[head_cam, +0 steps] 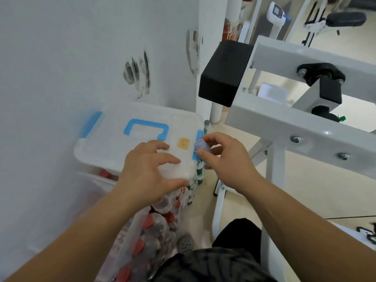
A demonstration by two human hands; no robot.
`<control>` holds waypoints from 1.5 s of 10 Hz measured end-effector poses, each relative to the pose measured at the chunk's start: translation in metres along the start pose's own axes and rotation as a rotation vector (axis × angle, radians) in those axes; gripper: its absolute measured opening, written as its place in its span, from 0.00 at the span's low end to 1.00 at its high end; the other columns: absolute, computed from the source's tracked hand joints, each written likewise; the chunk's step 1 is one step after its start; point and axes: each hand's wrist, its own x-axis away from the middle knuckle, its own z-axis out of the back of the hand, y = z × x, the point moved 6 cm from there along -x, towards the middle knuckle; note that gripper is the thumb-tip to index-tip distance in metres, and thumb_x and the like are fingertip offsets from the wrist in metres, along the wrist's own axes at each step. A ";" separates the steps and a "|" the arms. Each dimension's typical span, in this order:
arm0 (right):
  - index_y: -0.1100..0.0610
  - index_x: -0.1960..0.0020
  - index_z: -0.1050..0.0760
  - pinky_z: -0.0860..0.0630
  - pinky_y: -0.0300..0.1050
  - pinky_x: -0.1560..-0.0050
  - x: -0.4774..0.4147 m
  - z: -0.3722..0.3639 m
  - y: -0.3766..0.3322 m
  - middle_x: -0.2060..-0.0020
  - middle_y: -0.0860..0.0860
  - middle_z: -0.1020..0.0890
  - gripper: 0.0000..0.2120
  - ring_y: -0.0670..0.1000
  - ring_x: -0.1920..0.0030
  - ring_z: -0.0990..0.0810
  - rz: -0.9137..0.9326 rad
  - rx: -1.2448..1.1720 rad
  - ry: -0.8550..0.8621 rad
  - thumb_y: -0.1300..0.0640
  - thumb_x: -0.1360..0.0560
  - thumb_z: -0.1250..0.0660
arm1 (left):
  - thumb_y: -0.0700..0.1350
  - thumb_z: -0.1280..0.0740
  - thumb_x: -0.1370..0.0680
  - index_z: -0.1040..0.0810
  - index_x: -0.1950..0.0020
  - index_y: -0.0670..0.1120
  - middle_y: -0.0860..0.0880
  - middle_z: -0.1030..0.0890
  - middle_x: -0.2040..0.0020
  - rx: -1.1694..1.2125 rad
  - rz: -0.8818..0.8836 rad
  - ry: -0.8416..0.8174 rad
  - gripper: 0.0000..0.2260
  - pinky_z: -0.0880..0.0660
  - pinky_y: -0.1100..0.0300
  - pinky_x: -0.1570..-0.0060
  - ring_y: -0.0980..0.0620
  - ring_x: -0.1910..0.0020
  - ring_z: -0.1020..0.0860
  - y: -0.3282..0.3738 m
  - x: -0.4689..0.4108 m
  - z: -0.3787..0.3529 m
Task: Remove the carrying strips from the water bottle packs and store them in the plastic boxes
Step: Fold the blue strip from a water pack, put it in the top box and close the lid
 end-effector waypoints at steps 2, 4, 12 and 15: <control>0.42 0.52 0.28 0.15 0.51 0.63 -0.005 0.007 -0.004 0.57 0.44 0.20 0.06 0.49 0.59 0.15 0.013 -0.036 0.105 0.49 0.21 0.30 | 0.75 0.32 0.40 0.24 0.34 0.61 0.56 0.27 0.32 -0.060 0.104 -0.075 0.37 0.33 0.47 0.33 0.51 0.32 0.32 0.008 -0.018 0.004; 0.45 0.55 0.28 0.16 0.54 0.58 -0.005 -0.001 -0.002 0.57 0.41 0.19 0.07 0.50 0.56 0.16 0.030 0.002 0.204 0.51 0.21 0.30 | 0.74 0.30 0.40 0.26 0.33 0.63 0.57 0.32 0.26 -0.103 0.145 -0.146 0.37 0.36 0.46 0.30 0.50 0.28 0.37 0.005 -0.020 0.002; 0.46 0.54 0.27 0.18 0.49 0.53 -0.005 -0.009 0.001 0.56 0.38 0.21 0.17 0.49 0.53 0.20 -0.001 0.010 0.283 0.50 0.33 0.19 | 0.75 0.31 0.39 0.26 0.32 0.63 0.57 0.30 0.28 -0.156 0.146 -0.087 0.37 0.34 0.47 0.34 0.51 0.30 0.34 0.002 -0.020 -0.005; 0.47 0.55 0.29 0.18 0.50 0.53 -0.005 -0.011 0.002 0.57 0.38 0.23 0.17 0.49 0.52 0.21 -0.017 -0.035 0.310 0.53 0.31 0.21 | 0.75 0.32 0.39 0.26 0.32 0.63 0.56 0.30 0.28 -0.169 0.150 -0.094 0.37 0.34 0.46 0.33 0.51 0.30 0.35 0.004 -0.021 -0.007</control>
